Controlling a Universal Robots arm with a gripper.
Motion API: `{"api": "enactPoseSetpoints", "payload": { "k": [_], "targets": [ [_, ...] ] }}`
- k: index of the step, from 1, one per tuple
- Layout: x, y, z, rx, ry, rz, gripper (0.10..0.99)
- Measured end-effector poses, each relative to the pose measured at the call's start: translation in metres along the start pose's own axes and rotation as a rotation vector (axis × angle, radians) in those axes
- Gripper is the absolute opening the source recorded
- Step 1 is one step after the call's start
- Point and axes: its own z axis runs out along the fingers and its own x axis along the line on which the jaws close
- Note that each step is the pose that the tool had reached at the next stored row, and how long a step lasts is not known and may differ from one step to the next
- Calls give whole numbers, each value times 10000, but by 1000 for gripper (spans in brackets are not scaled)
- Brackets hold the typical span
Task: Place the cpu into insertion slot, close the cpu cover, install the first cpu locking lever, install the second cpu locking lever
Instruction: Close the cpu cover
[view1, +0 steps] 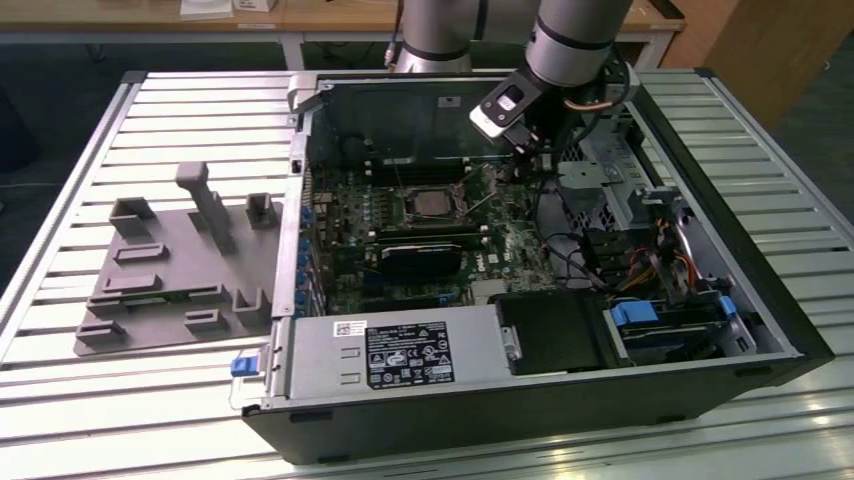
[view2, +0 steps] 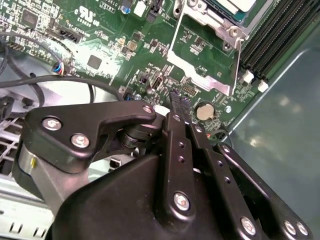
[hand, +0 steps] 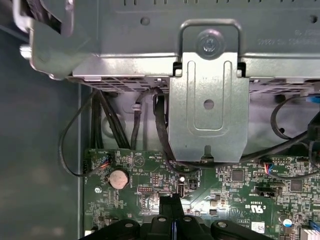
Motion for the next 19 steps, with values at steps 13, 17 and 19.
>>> {"api": "enactPoseSetpoints", "payload": {
  "k": [13,17,19],
  "targets": [
    [-2,-26,28,3,59,-27,102],
    [-2,-68,42,-77,122,-52,102],
    [1,-74,43,-79,123,-53,102]
  ]
}}
